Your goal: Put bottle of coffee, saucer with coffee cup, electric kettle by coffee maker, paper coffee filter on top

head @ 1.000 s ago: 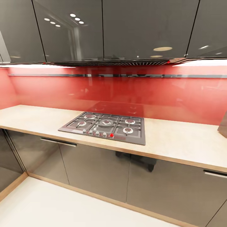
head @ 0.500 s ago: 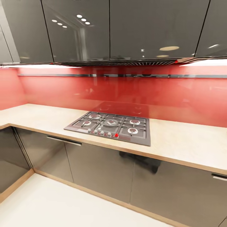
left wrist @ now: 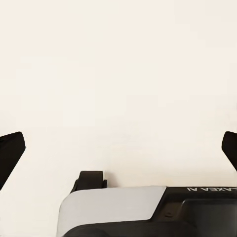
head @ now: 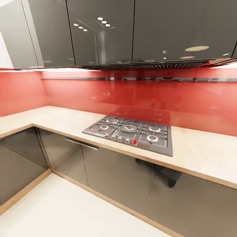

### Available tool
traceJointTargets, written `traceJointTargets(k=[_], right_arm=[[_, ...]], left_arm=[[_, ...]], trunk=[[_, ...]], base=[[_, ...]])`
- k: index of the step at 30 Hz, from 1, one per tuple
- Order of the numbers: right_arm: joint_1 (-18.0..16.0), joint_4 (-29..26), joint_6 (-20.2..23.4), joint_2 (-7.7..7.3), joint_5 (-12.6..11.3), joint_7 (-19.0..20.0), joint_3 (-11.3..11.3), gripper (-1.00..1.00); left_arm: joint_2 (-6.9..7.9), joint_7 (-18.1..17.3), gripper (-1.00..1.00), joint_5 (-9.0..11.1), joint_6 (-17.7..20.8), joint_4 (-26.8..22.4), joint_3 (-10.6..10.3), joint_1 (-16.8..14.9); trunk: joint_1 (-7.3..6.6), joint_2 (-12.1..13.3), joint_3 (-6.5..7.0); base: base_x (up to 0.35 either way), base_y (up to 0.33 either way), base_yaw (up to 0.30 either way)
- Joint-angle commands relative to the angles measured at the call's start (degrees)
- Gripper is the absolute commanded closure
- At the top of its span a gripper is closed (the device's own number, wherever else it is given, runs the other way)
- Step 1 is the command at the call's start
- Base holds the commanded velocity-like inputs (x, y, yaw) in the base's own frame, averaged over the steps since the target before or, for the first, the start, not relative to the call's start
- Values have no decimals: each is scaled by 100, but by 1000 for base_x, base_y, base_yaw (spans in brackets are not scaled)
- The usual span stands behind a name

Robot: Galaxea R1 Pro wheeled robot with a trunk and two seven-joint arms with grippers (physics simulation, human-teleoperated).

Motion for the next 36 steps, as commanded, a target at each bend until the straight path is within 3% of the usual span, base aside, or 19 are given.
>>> traceJointTargets(k=[1, 13, 36], right_arm=[[-3, 3, -18, -1, 4, -1, 1, -100], [-3, 11, -18, -1, 21, -1, 9, -100], [-2, 12, -18, -1, 22, -1, 10, -100]], left_arm=[[-3, 2, -100, 2, 4, -9, 10, 2], [-3, 1, -100, 7, 1, 6, 12, 2], [-3, 7, -100, 3, -1, 9, 8, 2]], trunk=[[0, -2, -5], [0, -2, -5], [0, -2, -5]], base=[[0, 0, 263], [141, 122, 154], [10, 8, 263]])
